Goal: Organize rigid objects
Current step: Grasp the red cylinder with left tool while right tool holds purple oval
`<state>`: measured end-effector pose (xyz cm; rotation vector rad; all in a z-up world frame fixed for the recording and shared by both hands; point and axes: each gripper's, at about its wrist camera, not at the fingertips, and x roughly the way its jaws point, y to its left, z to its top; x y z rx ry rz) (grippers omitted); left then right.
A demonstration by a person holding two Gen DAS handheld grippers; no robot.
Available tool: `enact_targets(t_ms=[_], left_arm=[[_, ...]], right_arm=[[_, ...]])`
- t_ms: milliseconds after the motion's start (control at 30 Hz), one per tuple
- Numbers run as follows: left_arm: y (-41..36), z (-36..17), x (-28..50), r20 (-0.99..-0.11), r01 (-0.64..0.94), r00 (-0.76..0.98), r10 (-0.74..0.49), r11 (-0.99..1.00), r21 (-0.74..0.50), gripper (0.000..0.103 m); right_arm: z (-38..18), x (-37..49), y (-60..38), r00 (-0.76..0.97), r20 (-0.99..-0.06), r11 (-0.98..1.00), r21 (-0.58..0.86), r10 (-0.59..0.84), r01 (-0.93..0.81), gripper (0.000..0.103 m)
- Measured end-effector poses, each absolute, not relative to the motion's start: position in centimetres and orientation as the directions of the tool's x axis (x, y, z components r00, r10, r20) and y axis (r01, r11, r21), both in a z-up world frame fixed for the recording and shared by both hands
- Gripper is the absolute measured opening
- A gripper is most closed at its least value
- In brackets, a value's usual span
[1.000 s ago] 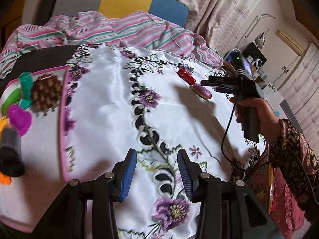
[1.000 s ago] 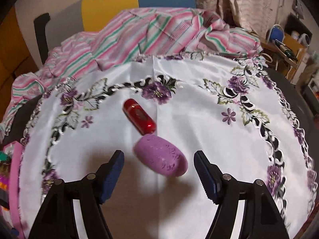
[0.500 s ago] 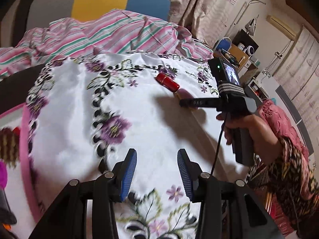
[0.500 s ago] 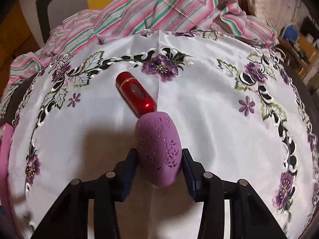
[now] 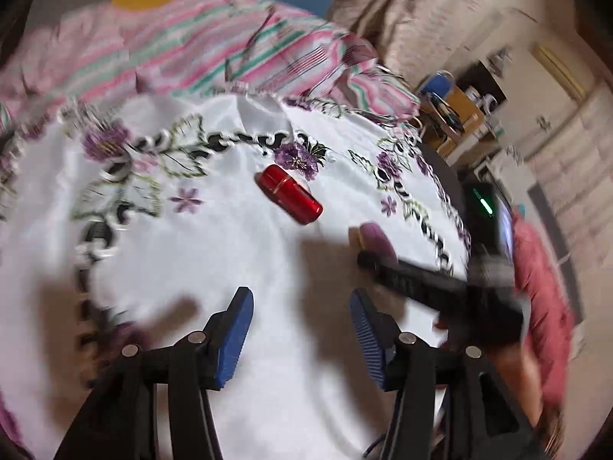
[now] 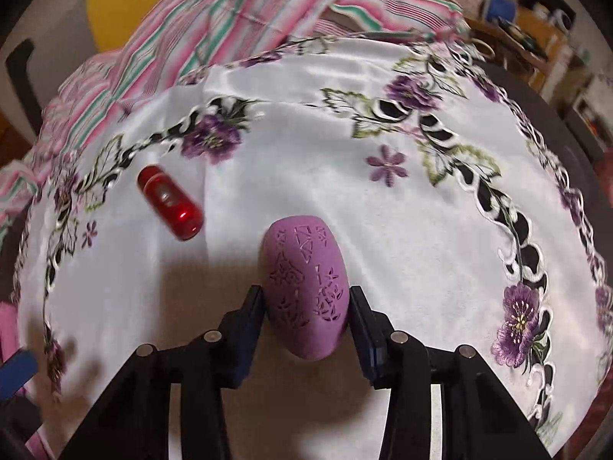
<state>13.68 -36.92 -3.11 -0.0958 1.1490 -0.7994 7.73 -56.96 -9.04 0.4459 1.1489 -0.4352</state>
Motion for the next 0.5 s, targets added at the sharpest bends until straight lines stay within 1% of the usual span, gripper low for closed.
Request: enact_targets(t_ms=[67, 133, 300, 367, 500], left_arm=[[-38.4, -3.8, 15.3, -0.775, 0.465, 0.147, -0.614, 0.735, -0.494, 0.053], [-39.7, -4.3, 16.8, -0.779, 0.427, 0.156, -0.607, 0.753, -0.501, 0.053], [-43.4, -6.0, 19.9, -0.818, 0.398, 0.132, -0.56, 0.786, -0.474, 0.054], [-44.4, -6.7, 20.7, -0.822, 0.379, 0.12, -0.556, 0.791, -0.48, 0.054], [-46.1, -7.7, 21.7, -0.846, 0.378, 0.123, -0.52, 0.812, -0.444, 0.054]], right_arm=[[-9.1, 7.4, -57.3, 0.337, -0.935, 0.825, 0.102, -0.112, 0.555, 0.044], [-9.2, 7.3, -57.4, 0.331, -0.936, 0.823, 0.091, -0.122, 0.561, 0.044], [-9.2, 7.4, -57.8, 0.337, -0.936, 0.812, 0.114, -0.107, 0.573, 0.045], [-9.3, 7.3, -57.9, 0.339, -0.935, 0.808, 0.121, -0.102, 0.577, 0.044], [-9.4, 7.4, -58.1, 0.342, -0.935, 0.803, 0.13, -0.096, 0.582, 0.045]])
